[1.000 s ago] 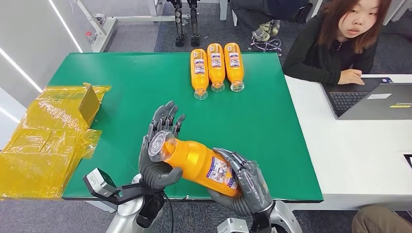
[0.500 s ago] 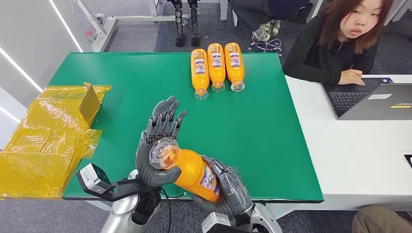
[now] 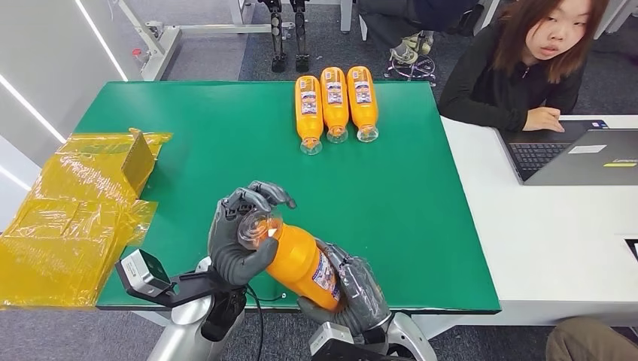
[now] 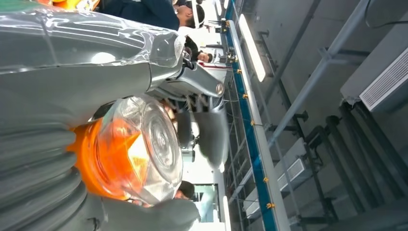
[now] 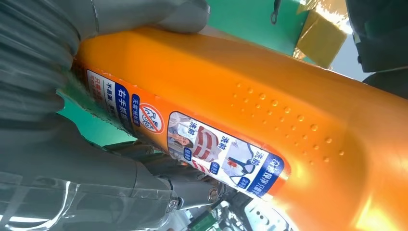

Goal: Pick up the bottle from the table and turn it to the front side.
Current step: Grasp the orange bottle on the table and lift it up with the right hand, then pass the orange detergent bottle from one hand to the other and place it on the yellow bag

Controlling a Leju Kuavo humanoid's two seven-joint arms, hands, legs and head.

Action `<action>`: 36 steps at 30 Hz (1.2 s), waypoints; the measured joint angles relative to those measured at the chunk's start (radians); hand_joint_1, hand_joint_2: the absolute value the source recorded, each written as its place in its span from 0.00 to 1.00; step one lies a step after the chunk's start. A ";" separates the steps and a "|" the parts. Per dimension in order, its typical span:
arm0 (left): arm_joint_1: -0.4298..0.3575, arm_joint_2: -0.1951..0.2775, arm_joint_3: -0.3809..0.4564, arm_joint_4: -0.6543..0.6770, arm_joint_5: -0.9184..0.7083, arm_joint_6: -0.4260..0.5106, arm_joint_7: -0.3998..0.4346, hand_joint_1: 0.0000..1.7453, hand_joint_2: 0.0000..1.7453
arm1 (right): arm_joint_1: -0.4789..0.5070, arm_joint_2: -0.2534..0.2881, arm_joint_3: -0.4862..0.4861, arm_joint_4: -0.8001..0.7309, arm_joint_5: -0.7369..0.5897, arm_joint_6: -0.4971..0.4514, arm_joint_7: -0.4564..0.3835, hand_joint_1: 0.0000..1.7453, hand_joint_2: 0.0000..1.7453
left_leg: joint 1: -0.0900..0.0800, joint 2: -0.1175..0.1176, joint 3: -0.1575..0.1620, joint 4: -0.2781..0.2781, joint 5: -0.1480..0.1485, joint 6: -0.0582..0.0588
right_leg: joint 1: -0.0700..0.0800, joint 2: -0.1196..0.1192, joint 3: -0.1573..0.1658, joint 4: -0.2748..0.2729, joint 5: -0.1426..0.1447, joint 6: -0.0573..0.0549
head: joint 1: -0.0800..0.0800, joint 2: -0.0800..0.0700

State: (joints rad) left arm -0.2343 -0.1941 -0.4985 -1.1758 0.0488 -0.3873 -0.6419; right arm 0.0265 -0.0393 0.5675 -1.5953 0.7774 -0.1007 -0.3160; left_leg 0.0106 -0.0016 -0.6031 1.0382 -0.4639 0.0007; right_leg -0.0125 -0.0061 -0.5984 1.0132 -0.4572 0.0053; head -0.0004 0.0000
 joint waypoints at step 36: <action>-0.023 0.017 -0.026 0.056 -0.011 0.004 0.023 0.00 1.00 | -0.036 -0.028 0.017 -0.029 0.188 0.032 0.103 1.00 1.00 | 0.000 0.000 0.000 0.000 0.000 0.000 | 0.000 0.000 0.000 0.000 0.000 0.000 | 0.000 0.000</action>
State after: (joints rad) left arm -0.2569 -0.1775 -0.5245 -1.1195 0.0375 -0.3834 -0.6188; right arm -0.0095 -0.0669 0.5843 -1.6247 0.9658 -0.0687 -0.2128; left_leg 0.0106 -0.0015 -0.6032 1.0382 -0.4638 0.0007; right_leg -0.0125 -0.0059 -0.5984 1.0133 -0.4572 0.0053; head -0.0005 -0.0001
